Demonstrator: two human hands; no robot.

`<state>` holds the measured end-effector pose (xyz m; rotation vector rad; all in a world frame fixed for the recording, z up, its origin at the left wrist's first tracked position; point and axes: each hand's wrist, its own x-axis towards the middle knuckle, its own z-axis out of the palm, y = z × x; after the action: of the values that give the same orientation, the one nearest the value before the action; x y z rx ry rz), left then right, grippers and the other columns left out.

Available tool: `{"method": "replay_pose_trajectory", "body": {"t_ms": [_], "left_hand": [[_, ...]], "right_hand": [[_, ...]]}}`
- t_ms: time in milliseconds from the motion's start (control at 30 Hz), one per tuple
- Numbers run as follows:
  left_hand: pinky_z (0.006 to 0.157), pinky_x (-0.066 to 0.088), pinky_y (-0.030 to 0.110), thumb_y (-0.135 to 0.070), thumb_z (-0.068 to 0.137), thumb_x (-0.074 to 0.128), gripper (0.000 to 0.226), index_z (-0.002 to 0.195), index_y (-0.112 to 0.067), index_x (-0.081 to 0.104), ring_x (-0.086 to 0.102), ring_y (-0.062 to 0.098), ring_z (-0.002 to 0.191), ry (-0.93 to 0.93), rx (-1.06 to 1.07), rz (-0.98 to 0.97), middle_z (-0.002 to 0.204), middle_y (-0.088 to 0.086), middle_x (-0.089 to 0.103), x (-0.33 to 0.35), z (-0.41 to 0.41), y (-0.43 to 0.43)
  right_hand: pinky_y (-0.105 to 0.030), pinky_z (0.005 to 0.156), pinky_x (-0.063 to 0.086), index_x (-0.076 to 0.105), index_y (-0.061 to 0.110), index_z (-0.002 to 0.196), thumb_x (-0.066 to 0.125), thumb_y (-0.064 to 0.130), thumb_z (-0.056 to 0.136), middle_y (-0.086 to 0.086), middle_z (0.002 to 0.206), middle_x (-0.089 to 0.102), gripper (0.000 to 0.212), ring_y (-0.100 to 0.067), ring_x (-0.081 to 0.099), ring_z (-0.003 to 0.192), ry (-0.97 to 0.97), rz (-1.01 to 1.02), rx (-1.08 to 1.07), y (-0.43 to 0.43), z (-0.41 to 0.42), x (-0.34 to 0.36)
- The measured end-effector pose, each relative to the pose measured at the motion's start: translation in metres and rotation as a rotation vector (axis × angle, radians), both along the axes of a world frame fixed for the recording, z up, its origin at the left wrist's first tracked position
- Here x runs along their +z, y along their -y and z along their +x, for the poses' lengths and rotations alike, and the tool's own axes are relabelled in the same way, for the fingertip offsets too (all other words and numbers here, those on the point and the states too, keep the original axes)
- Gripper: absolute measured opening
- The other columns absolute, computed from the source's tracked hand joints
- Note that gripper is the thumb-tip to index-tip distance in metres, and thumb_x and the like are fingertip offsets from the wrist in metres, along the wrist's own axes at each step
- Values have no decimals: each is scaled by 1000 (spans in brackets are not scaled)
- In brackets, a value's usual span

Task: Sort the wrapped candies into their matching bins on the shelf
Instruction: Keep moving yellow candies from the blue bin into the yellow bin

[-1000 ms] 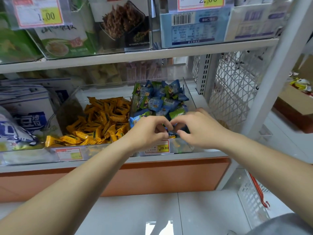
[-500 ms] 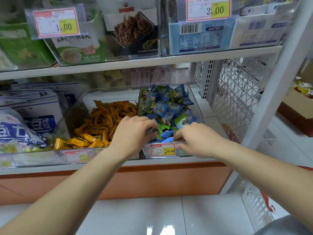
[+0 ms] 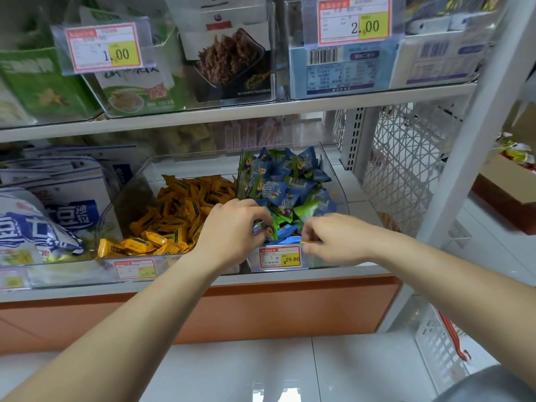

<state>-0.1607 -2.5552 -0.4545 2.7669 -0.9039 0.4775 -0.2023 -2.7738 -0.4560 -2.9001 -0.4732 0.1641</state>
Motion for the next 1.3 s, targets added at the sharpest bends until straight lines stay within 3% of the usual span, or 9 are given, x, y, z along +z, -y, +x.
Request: {"method": "replay_pose_trajectory", "body": {"t_ms": [200,367,533,600,733,933,1033,1133,1300], "left_hand": [[80,39,36,-40,88,66,12,99,-39,71,55,16,100,29,30,-1,111,-12,63,-6,-1,2],[83,29,37,-44,89,63,13,98,-40,71,55,13,101,34,67,-13,107,-14,65,-7,-1,4],[83,39,36,-43,90,61,19,104,-35,71,58,14,102,57,14,13,111,-12,65,1,-7,14],[87,49,34,-43,89,63,26,110,-29,70,59,12,106,-16,-112,-44,114,-10,65,5,-11,26],[99,47,34,-42,86,67,39,122,-26,65,55,8,117,-249,-305,-67,125,-11,62,14,-6,68],[99,43,40,-53,81,65,57,132,-31,55,48,17,120,-266,-372,286,132,-8,57,0,10,94],[97,33,42,-65,79,58,61,135,-41,51,40,19,119,-201,-364,422,133,-10,52,-11,11,93],[88,33,39,-72,79,55,59,130,-43,58,39,19,113,-183,-371,473,130,-8,51,-7,17,94],[82,40,33,-72,78,54,52,114,-37,68,43,14,106,-100,-435,464,123,-12,55,1,21,77]], "right_hand": [[-34,73,46,51,32,104,72,36,83,10,97,59,31,-16,55,89,100,52,-24,-5,-1,-7],[-12,62,43,66,31,87,82,27,77,13,81,67,20,0,61,74,99,441,-72,12,1,12],[-28,72,52,70,29,88,68,25,91,7,82,70,5,-11,66,77,216,780,-163,33,2,29],[-36,75,57,72,27,92,65,23,93,4,87,72,8,-18,68,83,220,847,-209,46,2,30],[-24,62,57,70,27,85,64,14,90,6,79,72,15,-14,72,77,195,973,-308,63,-1,23],[-26,51,50,64,30,99,60,13,87,0,78,69,21,-14,67,63,270,818,-392,72,1,15],[-36,58,51,57,29,111,64,32,90,-5,70,65,22,-18,64,61,272,715,-354,70,-2,11],[-35,61,51,54,30,113,69,54,83,2,74,60,42,-16,62,67,290,565,-357,65,-2,9],[-36,64,51,52,29,115,77,48,77,4,74,60,50,-10,57,70,304,412,-392,63,-1,0]]}}
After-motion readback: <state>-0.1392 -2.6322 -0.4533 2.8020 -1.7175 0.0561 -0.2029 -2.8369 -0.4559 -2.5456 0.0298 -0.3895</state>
